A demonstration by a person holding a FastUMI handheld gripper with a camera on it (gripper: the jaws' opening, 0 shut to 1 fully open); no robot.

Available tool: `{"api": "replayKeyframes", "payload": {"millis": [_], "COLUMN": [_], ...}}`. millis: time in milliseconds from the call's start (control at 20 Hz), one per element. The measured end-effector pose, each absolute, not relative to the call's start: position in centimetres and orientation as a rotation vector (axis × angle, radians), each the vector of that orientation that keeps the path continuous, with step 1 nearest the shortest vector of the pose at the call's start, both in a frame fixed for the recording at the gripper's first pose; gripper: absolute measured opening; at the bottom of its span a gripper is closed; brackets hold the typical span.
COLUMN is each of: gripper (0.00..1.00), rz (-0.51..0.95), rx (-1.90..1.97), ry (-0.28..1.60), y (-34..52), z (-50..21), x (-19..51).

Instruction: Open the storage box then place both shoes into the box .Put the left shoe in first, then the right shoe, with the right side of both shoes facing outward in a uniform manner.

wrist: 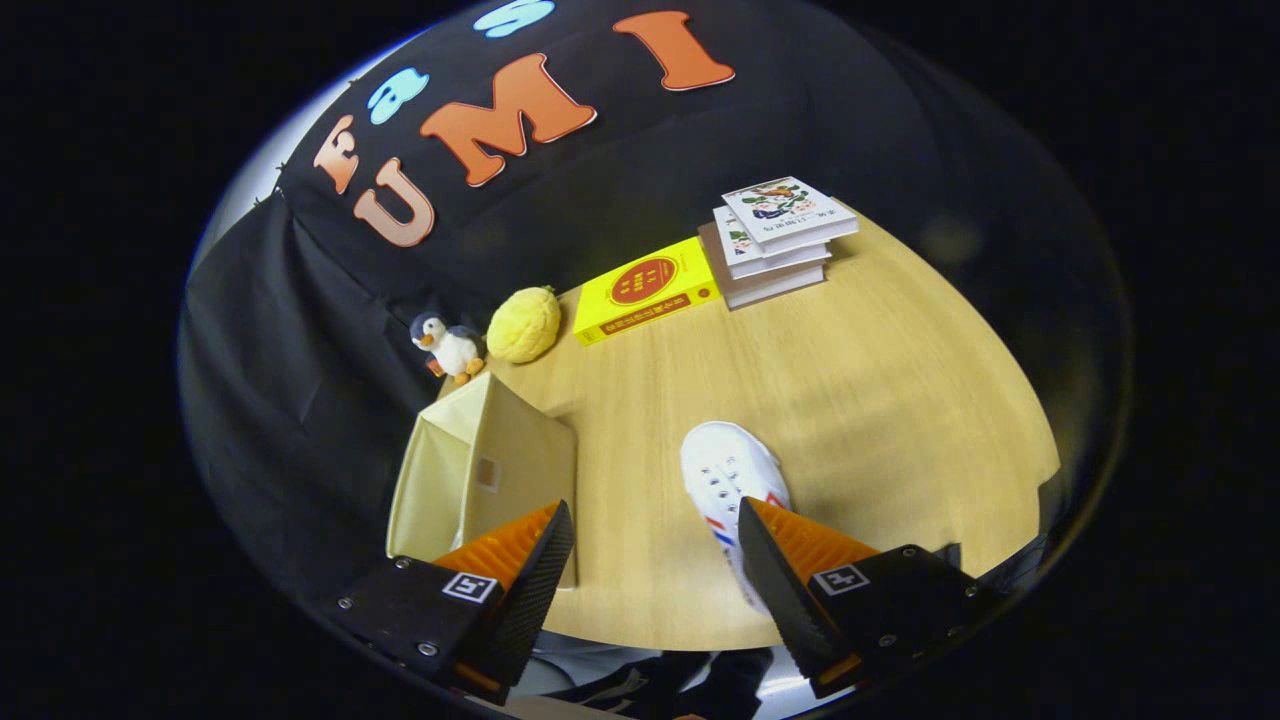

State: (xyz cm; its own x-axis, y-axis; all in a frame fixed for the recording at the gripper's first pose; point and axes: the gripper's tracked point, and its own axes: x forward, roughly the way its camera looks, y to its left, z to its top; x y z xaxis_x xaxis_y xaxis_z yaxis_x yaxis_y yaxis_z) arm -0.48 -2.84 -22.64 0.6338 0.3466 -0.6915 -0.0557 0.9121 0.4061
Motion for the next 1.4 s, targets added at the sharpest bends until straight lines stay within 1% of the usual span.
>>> {"api": "replayKeyframes", "payload": {"millis": [250,400,500,550,600,650,700,750,900,950,1000,1050,1300,1400], "gripper": [0.98,0.99,0.96,0.90,0.86,0.80,0.78,0.73,0.64,0.58,0.55,0.50,0.42,0.34], "rz": [0.221,0.236,0.248,0.255,0.265,0.281,0.299,0.313,0.348,0.357,0.365,0.377,0.398,0.394], "rx": [0.202,0.163,0.148,0.122,0.093,0.069,0.051,0.038,0.022,0.021,0.012,0.009,0.099,0.123], "ry": [0.938,1.007,1.036,1.050,1.070,1.092,1.113,1.128,1.153,1.160,1.161,1.167,1.195,1.163], "y": [-6.3,-6.5,-6.4,-6.6,-6.8,-6.7,-6.7,-6.5,-5.5,-5.3,-5.1,-5.0,-4.6,-4.6], "z": [-28.1,-31.6,-33.2,-34.1,-34.9,-35.6,-36.3,-36.7,-37.7,-37.9,-38.2,-38.4,-38.8,-38.6], "x": [-1.3,-1.1,-0.6,-0.2,-0.1,-0.2,-0.3,-0.2,0.0,0.0,0.0,0.0,-0.1,-0.1]}}
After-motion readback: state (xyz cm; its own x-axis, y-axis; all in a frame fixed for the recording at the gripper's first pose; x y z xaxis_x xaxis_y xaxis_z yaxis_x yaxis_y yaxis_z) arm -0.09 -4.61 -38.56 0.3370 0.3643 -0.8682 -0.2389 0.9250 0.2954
